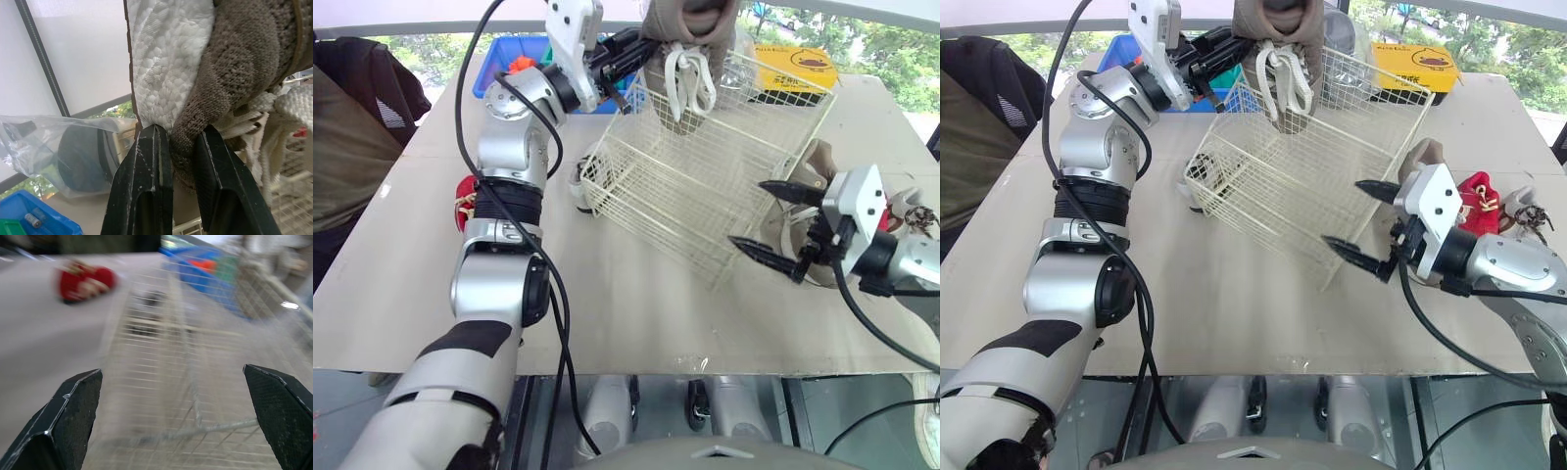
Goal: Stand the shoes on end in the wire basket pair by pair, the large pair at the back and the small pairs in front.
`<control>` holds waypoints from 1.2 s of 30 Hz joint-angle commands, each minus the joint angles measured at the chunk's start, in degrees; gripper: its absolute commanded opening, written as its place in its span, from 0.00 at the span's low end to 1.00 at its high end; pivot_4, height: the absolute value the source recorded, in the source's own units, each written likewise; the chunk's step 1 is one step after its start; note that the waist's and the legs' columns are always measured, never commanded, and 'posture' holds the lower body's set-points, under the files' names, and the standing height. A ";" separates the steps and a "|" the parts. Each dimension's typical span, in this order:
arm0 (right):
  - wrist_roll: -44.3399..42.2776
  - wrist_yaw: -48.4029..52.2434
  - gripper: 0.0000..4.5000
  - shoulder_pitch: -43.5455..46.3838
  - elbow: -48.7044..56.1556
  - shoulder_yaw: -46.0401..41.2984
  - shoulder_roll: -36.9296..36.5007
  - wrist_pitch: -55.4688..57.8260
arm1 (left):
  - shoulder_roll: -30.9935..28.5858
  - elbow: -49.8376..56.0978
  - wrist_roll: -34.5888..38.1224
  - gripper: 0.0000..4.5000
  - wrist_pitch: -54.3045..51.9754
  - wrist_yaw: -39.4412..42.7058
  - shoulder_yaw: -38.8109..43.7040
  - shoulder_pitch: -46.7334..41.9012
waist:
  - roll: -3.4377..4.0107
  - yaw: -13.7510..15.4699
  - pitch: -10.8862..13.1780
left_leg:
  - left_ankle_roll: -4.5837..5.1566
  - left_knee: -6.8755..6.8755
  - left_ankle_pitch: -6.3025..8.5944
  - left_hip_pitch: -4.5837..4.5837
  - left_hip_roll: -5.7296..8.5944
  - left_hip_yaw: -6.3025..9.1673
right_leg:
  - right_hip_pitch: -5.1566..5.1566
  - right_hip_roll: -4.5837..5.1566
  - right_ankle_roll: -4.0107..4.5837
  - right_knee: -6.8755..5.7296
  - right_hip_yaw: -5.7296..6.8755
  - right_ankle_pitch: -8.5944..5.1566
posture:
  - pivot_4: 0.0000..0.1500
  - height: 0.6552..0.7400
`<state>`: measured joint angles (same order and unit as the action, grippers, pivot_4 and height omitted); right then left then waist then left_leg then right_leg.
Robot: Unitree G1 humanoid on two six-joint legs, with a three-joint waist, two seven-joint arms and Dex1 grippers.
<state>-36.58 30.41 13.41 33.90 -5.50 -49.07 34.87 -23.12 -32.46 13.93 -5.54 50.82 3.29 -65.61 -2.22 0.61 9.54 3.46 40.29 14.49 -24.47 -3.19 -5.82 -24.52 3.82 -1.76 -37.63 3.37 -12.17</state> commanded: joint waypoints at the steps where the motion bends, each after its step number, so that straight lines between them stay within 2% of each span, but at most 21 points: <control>1: 9.20 -2.46 1.00 0.75 -9.56 2.81 -0.56 0.76 | -2.23 8.97 0.60 0.05 -1.87 -0.30 0.34 0.88 | -0.01 0.04 -0.01 | 0.01 0.00 0.00 0.04 0.01 -0.05 | 0.00 0.02 0.00 -0.01 -0.05 0.00 | 1.00 1.00; 9: 12.02 -0.73 1.00 3.73 -10.70 3.86 3.09 0.20 | -4.66 15.16 1.77 0.03 -7.44 -1.84 1.00 3.69 | 0.00 -0.78 -0.02 | 0.03 -0.01 0.03 0.08 -0.02 -0.14 | -0.01 -0.03 -0.11 -0.05 -0.12 0.09 | 1.00 1.00; 15: 13.33 0.38 1.00 3.24 -11.19 3.76 3.74 0.23 | -4.33 3.08 -0.69 0.03 -0.39 1.94 -0.92 -2.42 | -0.02 -0.94 -0.04 | 0.05 -0.01 0.04 0.15 -0.01 -0.18 | 0.03 -0.02 -0.06 -0.05 -0.12 0.04 | 1.00 1.00; 24: 15.59 -0.13 1.00 -0.79 -8.33 2.71 4.05 0.82 | -5.05 -21.76 -5.14 0.03 11.81 16.93 -4.58 -14.20 | -0.22 0.15 -0.20 | 0.18 -0.01 0.12 0.16 -0.01 -0.21 | 0.08 0.03 0.02 0.03 -0.11 -0.01 | 1.00 1.00; 29: 15.56 -0.46 1.00 -2.64 -6.07 1.79 4.89 1.24 | -3.40 -25.92 -4.14 0.03 13.78 22.42 -3.34 -17.36 | -0.25 0.23 -0.23 | 0.26 -0.01 0.18 0.11 0.00 -0.20 | 0.07 0.14 0.03 0.08 -0.07 -0.02 | 1.00 1.00; 36: 14.63 -0.84 1.00 -4.38 -2.64 1.57 6.86 2.17 | 1.73 -28.65 -1.42 0.01 15.10 20.44 1.22 -21.52 | -0.28 0.19 -0.24 | 0.36 0.01 0.23 -0.22 0.06 -0.11 | -0.01 0.16 0.00 0.36 0.07 0.00 | 1.00 1.00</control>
<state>-21.77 29.29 11.92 34.01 -6.17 -42.56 32.34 -22.06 -62.10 9.76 8.34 71.15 2.04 -83.47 -2.50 0.80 9.30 3.82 40.30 14.72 -24.69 -3.14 -5.93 -24.53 3.98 -1.76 -37.27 3.43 -12.17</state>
